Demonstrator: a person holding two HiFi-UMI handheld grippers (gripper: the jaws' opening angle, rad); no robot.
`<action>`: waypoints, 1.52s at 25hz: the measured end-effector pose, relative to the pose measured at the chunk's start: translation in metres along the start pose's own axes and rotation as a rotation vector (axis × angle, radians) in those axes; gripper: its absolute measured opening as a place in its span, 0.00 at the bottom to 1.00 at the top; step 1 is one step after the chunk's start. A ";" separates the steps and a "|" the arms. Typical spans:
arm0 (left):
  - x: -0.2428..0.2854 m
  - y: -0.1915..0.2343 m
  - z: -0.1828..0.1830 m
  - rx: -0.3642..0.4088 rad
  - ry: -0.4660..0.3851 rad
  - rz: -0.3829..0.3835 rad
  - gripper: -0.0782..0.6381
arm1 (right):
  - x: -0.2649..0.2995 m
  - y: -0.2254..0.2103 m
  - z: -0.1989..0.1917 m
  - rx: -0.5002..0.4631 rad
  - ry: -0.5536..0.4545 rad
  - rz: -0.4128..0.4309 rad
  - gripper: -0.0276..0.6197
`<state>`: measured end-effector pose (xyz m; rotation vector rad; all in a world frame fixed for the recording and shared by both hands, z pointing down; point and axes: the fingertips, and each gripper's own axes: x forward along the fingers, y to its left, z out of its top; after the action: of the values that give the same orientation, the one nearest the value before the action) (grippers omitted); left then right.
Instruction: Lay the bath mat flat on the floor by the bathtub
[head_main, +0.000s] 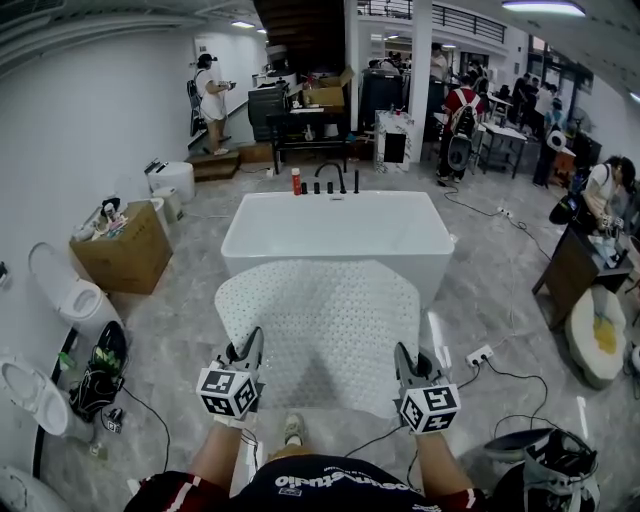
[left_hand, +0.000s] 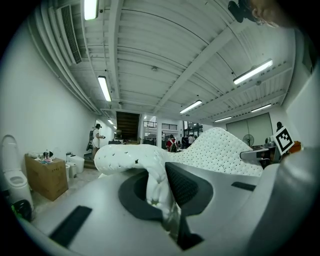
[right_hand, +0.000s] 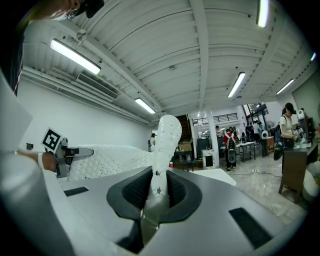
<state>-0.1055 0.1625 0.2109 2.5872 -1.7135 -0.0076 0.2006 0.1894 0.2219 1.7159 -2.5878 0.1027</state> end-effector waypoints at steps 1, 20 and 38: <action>0.002 -0.001 0.001 -0.003 -0.001 -0.005 0.16 | 0.001 -0.002 0.001 -0.001 0.002 -0.007 0.12; 0.057 0.027 0.013 -0.030 -0.044 -0.056 0.16 | 0.053 -0.017 0.021 0.007 -0.028 -0.032 0.12; 0.139 0.063 0.023 -0.027 -0.063 -0.139 0.16 | 0.121 -0.029 0.039 -0.004 -0.006 -0.114 0.12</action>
<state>-0.1097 0.0094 0.1927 2.7077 -1.5371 -0.1177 0.1804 0.0639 0.1920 1.8595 -2.4856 0.0889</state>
